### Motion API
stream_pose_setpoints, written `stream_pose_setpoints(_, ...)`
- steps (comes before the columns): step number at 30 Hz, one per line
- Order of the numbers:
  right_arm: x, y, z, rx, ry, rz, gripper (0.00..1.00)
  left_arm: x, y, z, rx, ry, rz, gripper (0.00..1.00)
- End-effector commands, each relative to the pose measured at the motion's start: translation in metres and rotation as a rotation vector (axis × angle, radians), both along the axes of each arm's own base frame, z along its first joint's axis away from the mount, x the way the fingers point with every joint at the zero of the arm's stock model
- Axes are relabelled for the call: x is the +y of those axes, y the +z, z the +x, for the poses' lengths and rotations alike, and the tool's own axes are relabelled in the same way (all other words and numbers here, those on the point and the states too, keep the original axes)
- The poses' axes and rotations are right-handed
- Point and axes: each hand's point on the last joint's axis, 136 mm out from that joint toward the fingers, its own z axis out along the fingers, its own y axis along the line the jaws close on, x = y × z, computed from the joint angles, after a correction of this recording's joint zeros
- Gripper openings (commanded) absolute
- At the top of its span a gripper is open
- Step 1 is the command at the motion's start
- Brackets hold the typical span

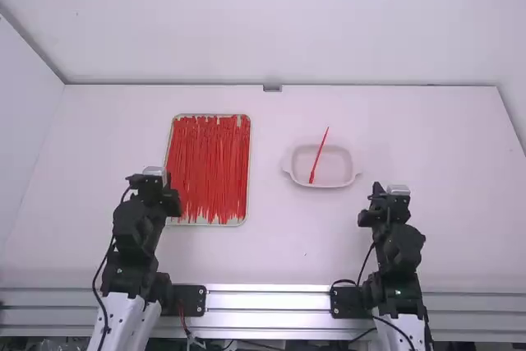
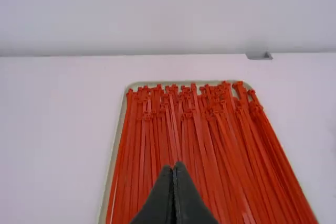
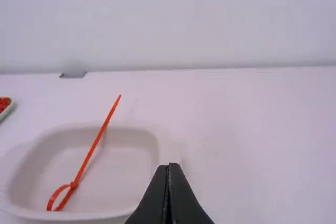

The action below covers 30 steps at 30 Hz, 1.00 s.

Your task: Fasten the cable tie

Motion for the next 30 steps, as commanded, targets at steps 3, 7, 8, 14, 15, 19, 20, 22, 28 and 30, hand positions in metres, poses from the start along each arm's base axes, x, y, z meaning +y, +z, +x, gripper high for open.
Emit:
stream_pose_setpoints(3,0.001,0.004,-0.001,-0.031,0.003,0.003,0.00,0.000,-0.014,-0.005,-0.007,0.001,0.002,0.00)
stream_pose_setpoints(7,0.001,0.010,-0.002,-0.058,0.003,0.003,0.00,0.000,-0.028,-0.009,-0.007,0.001,0.002,0.00)
stream_pose_setpoints(8,0.001,0.010,-0.002,-0.058,0.003,0.003,0.00,0.000,-0.031,-0.010,-0.007,0.001,0.002,0.00)
stream_pose_setpoints(14,0.001,0.010,-0.002,-0.058,0.003,0.003,0.00,0.000,-0.044,-0.013,-0.017,0.001,0.002,0.00)
stream_pose_setpoints(15,0.001,0.010,-0.002,-0.058,0.003,0.003,0.00,0.000,-0.042,-0.013,-0.027,0.002,0.002,0.00)
stream_pose_setpoints(19,0.001,0.010,-0.002,-0.058,0.003,0.003,0.00,0.000,-0.031,-0.013,-0.076,0.002,0.002,0.00)
stream_pose_setpoints(20,0.001,0.010,-0.002,-0.058,0.003,0.003,0.00,0.000,-0.028,-0.013,-0.087,0.002,0.002,0.00)
stream_pose_setpoints(22,0.001,0.010,-0.002,-0.058,0.003,0.003,0.00,0.000,-0.024,-0.014,-0.107,0.002,0.002,0.00)
stream_pose_setpoints(28,0.001,0.010,-0.002,-0.058,0.003,0.003,0.00,0.000,-0.011,-0.015,-0.163,0.002,0.002,0.00)
stream_pose_setpoints(30,0.001,0.010,-0.002,-0.058,0.003,0.003,0.00,0.000,-0.010,-0.015,-0.169,0.002,0.002,0.00)
